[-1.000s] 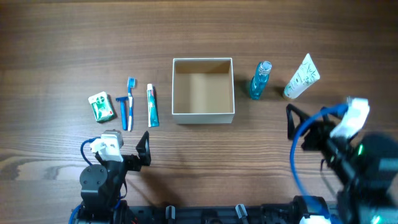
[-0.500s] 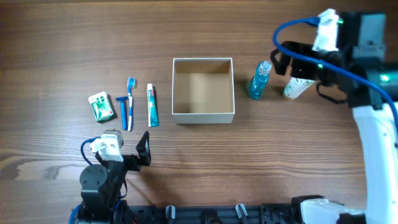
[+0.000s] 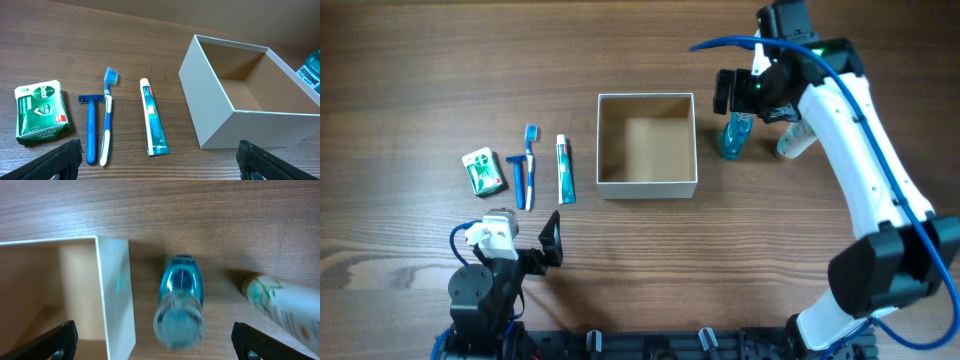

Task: Pack container
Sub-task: 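Reach the right gripper to the blue mouthwash bottle and grasp it, then carry the mouthwash bottle into the box and release it upright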

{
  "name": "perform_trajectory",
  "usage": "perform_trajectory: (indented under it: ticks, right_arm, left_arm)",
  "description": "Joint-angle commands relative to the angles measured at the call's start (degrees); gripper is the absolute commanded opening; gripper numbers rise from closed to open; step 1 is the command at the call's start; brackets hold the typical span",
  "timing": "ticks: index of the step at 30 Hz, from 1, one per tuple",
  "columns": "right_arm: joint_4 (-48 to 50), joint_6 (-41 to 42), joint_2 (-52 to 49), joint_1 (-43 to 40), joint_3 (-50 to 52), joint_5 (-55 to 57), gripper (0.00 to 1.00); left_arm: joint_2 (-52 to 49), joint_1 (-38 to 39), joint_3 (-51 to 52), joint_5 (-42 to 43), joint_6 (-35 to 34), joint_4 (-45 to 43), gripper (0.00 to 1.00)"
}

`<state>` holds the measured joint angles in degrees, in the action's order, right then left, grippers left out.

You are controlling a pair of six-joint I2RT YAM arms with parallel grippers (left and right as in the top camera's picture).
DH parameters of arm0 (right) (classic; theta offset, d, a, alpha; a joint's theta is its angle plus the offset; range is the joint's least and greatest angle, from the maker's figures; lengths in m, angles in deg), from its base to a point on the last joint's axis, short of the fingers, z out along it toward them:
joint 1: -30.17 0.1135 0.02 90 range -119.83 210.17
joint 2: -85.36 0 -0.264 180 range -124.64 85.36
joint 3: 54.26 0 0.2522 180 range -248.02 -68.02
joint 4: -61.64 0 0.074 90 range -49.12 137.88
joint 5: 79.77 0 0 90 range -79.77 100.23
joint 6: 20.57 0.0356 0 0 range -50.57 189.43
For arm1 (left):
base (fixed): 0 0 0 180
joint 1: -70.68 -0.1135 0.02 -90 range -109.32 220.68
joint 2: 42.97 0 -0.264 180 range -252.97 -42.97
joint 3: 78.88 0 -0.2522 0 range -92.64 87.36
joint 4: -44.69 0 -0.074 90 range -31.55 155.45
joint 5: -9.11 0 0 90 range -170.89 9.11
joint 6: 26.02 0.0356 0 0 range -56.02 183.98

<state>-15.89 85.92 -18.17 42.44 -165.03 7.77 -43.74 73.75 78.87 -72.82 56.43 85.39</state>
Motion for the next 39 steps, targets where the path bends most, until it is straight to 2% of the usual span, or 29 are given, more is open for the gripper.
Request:
perform_trajectory:
  ticks: [1, 6, 18, 23, 27, 29, 31, 32, 34, 39]
  right_arm:
    - [1.2, 1.7, -2.3, 0.1, -0.9, 2.5, 0.98]
    - [1.0, 3.3, -4.3, 0.1, -0.7, 3.0, 0.87]
    - [0.1, 7.2, -8.1, 0.1, 1.2, 4.2, 0.75]
    - [-0.5, 7.6, -8.1, 0.1, 1.4, 4.7, 0.65]
    - [-1.3, 7.6, -8.1, 0.1, 1.4, 5.7, 0.52]
    - [-1.5, 7.5, -8.0, 0.1, 1.4, 5.7, 0.34]
    - [-1.5, 7.3, -8.0, 0.1, 1.4, 5.7, 0.26]
    - [-1.6, 7.2, -7.9, 0.1, 1.4, 5.7, 0.17]
    - [-2.1, 7.0, -7.5, 0.1, 1.4, 5.7, 0.07]
    - [-2.5, 7.0, -4.4, 0.1, 1.4, 6.2, 0.04]
  left_arm:
    - [0.6, 0.3, 0.7, 1.7, 0.7, 0.0, 1.00]
    - [0.6, 0.3, 0.7, 1.7, 0.7, 0.0, 1.00]
    - [0.6, 0.3, 0.7, 1.7, 0.7, 0.0, 1.00]
    - [0.6, 0.3, 0.7, 1.7, 0.7, 0.0, 1.00]
    - [0.6, 0.3, 0.7, 1.7, 0.7, 0.0, 1.00]
    - [0.6, 0.3, 0.7, 1.7, 0.7, 0.0, 1.00]
    - [0.6, 0.3, 0.7, 1.7, 0.7, 0.0, 1.00]
    - [0.6, 0.3, 0.7, 1.7, 0.7, 0.0, 1.00]
    - [0.6, 0.3, 0.7, 1.7, 0.7, 0.0, 1.00]
    - [0.6, 0.3, 0.7, 1.7, 0.7, 0.0, 1.00]
